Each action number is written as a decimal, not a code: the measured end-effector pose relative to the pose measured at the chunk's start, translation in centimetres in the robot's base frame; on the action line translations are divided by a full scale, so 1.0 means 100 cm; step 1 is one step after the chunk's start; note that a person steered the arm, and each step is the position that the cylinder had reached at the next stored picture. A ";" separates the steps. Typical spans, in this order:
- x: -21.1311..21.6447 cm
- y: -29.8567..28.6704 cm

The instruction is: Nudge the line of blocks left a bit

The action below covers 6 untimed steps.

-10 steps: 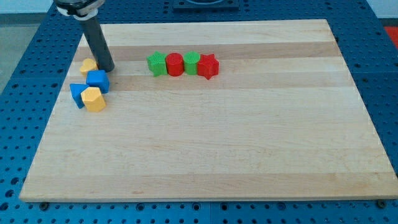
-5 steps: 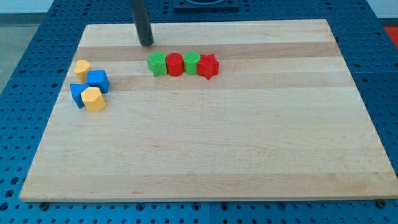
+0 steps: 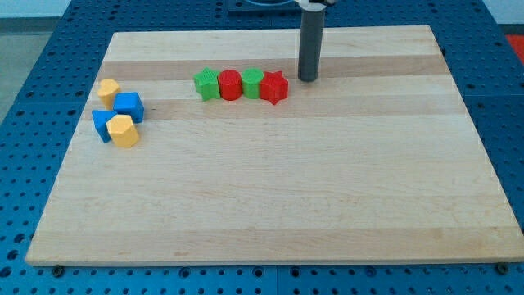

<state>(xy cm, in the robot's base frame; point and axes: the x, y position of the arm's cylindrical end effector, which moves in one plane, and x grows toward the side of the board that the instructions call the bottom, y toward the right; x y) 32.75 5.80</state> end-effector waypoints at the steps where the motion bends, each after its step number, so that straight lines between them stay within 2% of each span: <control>1: 0.013 0.000; 4: 0.016 -0.012; 6: 0.016 -0.049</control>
